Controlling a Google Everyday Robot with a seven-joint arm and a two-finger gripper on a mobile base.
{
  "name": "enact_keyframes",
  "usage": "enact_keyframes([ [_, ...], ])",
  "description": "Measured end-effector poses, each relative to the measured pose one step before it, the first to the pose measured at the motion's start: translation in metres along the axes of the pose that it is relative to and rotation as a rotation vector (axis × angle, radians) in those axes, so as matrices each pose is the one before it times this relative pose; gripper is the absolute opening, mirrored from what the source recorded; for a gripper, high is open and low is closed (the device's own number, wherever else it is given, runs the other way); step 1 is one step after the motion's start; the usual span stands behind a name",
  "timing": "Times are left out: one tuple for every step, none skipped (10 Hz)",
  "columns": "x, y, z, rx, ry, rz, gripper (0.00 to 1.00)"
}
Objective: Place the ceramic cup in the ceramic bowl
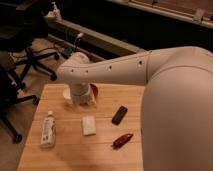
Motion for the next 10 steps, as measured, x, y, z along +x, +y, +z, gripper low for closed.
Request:
enact_keyframes([
  [-0.0131,-0.00387,-0.00037,0.05264,-0.03036,-0.02703,0.65],
  [-0.0137,0.00057,-0.00172,0.04187,-0.02938,-0.02884,0.65],
  [-0.01272,0.00003,-0.00116,0.03213,-0.02327,-0.02256,0.65],
  [-0.01394,0.00241,-0.00084,0.0223,-0.02196,-0.0203,0.65],
  [-0.01258,0.0039,-0.00089,0.00857,-0.01841,-0.01625,0.65],
  [-0.01342,0.00487,-0.0005,0.00129,-0.01905,-0.0199,0.65],
  [-0.01332,0.0061,0.00026,-0.01057,-0.0234,-0.01941,0.65],
  [-0.01464,0.00723,0.00226,-0.01758,-0.03149,-0.02408,0.65],
  [-0.01164,0.00518,0.00387,-0.01363,-0.02722,-0.02258,0.65],
  [-0.01025,0.00361,0.00486,-0.00979,-0.02316,-0.02321,0.65],
])
